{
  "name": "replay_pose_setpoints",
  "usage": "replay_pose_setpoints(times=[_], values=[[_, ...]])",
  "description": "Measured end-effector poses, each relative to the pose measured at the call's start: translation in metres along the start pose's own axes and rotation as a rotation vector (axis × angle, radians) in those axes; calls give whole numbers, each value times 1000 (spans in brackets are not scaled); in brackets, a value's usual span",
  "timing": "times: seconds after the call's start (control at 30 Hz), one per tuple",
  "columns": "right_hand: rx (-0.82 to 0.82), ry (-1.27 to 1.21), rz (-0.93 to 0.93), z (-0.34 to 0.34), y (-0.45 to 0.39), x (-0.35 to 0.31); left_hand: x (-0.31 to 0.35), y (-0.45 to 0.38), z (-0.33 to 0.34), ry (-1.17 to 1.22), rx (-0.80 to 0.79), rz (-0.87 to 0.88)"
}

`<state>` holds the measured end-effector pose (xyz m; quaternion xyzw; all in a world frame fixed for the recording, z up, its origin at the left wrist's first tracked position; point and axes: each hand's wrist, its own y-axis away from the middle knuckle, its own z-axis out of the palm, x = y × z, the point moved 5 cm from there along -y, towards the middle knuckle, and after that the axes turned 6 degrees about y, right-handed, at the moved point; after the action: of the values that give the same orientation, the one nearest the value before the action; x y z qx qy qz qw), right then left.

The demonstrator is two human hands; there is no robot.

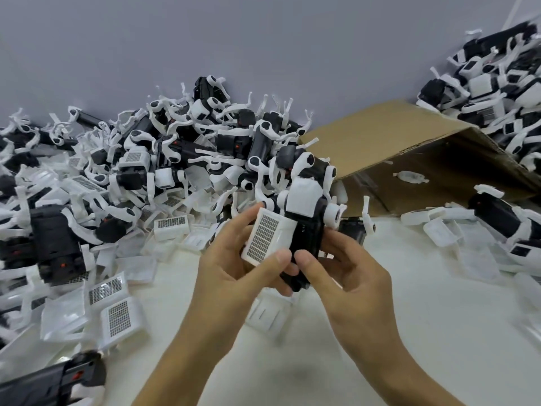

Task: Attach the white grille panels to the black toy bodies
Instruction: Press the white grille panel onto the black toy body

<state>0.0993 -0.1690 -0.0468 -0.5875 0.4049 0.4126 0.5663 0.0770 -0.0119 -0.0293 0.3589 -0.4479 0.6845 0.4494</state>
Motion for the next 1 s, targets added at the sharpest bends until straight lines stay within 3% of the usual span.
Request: replay_pose_setpoints(times=[0.07,0.13,0.37,0.47,0.63,0.8,1.0], values=[[-33,-16,-1,2,0,-1,3,6,1,-280,65,175],[-54,-45,7,3,0,0,6,10,2,-398,99,271],[9,-67,29,-3,-3,5,9,0,-10,-51,171,244],[12,-46,46,-4,-5,8,12,-2,-10,45,105,245],[6,-13,53,-3,-4,10,11,1,-2,0,85,165],[1,11,52,-4,-3,9,2,1,5,32,-50,134],[10,7,44,-5,-4,9,8,2,-8,-197,186,190]])
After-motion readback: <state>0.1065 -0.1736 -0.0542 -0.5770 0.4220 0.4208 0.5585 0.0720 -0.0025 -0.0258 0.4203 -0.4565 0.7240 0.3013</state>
